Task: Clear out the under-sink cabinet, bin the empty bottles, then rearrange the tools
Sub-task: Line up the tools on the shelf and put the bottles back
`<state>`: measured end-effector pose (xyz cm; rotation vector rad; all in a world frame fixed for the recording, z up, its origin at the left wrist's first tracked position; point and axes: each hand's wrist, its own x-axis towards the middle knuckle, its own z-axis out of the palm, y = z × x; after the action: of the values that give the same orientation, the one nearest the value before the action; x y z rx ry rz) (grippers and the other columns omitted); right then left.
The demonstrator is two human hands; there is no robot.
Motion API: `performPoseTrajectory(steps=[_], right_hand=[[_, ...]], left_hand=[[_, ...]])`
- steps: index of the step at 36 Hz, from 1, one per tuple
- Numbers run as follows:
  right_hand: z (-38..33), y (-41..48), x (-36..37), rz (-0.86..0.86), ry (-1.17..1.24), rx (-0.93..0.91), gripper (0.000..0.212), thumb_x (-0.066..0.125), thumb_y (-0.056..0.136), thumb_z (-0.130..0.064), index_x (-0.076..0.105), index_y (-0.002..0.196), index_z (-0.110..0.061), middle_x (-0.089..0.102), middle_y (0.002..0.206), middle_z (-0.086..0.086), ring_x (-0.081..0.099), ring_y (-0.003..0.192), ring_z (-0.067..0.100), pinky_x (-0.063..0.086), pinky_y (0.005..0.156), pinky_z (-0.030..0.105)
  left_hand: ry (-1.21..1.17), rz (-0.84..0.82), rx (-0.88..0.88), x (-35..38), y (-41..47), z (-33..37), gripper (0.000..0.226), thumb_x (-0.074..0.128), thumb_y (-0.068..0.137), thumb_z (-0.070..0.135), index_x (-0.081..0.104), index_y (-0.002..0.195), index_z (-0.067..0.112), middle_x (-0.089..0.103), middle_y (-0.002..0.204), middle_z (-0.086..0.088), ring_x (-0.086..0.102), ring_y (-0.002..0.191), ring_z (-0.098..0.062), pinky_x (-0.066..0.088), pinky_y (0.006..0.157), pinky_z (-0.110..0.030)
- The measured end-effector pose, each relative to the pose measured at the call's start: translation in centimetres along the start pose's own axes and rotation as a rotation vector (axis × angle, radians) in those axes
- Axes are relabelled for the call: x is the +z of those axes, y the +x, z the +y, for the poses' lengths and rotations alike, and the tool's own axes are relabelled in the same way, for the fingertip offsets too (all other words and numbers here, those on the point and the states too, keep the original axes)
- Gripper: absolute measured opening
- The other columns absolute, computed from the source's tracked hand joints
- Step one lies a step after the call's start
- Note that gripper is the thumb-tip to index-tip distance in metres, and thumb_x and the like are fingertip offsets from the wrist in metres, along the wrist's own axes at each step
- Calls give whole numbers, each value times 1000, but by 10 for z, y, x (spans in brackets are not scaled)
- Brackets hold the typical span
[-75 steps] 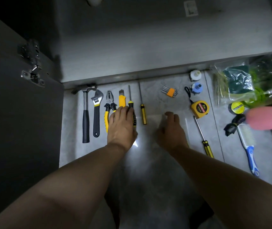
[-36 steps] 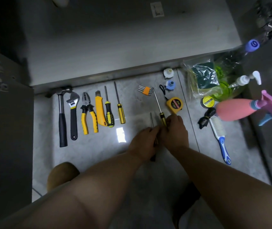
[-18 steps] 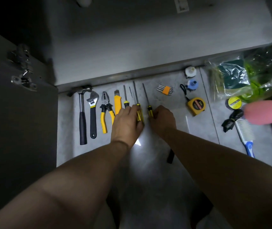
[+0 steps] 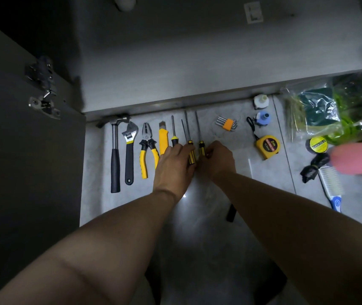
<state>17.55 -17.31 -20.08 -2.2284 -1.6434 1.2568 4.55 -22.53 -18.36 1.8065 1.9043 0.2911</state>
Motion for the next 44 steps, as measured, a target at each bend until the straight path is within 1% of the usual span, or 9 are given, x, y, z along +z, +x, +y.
performPoseTrajectory(steps=[6, 10, 13, 16, 23, 26, 31, 37, 44], right_hand=[[6, -2, -4, 40, 63, -46, 17, 64, 89, -16, 60, 104, -9, 63, 106, 11, 61, 98, 27, 53, 86, 43], [10, -12, -11, 1, 222, -137, 7, 61, 90, -18, 62, 97, -17, 66, 95, 1, 63, 90, 18, 51, 77, 33], [9, -15, -14, -137, 283, -121, 14, 63, 89, -21, 64, 102, -16, 69, 97, 3, 65, 94, 22, 53, 85, 42], [11, -14, -17, -109, 260, -126, 17, 65, 90, -22, 66, 102, -9, 71, 97, 9, 66, 95, 27, 53, 89, 46], [27, -1, -27, 70, 221, -19, 29, 60, 96, -31, 60, 67, -24, 61, 66, -4, 60, 68, 17, 43, 61, 26], [29, 6, -30, 111, 121, 23, 22, 60, 95, -24, 63, 74, -18, 60, 69, -2, 60, 71, 19, 38, 56, 23], [29, 11, -29, 79, -22, -25, 7, 63, 91, -23, 61, 90, -16, 64, 94, 5, 60, 85, 23, 42, 67, 29], [28, 11, -25, 54, -118, -23, 24, 68, 87, -25, 59, 104, -11, 64, 104, 11, 63, 95, 30, 53, 82, 41], [32, 13, -25, 67, -141, -64, 26, 67, 90, -30, 56, 105, -11, 56, 108, 9, 59, 93, 27, 49, 75, 35]], left_hand=[[18, 14, 12, 2, 3, 0, 45, 70, 88, 21, 60, 131, 19, 62, 115, -5, 53, 107, -28, 48, 90, -42], [25, 17, 46, 8, 10, 6, 41, 65, 88, 18, 63, 129, 20, 64, 117, -3, 55, 107, -27, 49, 89, -41], [57, 7, 89, 12, 18, 10, 43, 61, 89, 14, 63, 131, 21, 65, 119, 0, 55, 105, -25, 47, 92, -37], [43, -3, 145, 14, 26, 15, 44, 61, 86, 11, 64, 129, 21, 66, 117, 0, 56, 103, -24, 45, 91, -36], [85, -6, 64, 18, 34, 27, 61, 68, 83, 39, 47, 139, 28, 61, 118, -4, 53, 111, -29, 45, 91, -42], [228, -22, 82, 24, 32, 24, 54, 67, 83, 44, 58, 134, 29, 57, 126, -2, 46, 123, -27, 38, 102, -39], [335, -54, 86, 35, 27, 22, 53, 63, 87, 34, 54, 139, 26, 55, 135, -1, 41, 132, -28, 33, 107, -40], [390, -46, 77, 35, 28, 20, 55, 68, 86, 37, 55, 139, 28, 56, 138, 4, 39, 136, -28, 29, 106, -39], [385, -71, 66, 32, 30, 18, 56, 68, 86, 34, 55, 140, 26, 52, 145, 3, 36, 140, -30, 28, 111, -41]])
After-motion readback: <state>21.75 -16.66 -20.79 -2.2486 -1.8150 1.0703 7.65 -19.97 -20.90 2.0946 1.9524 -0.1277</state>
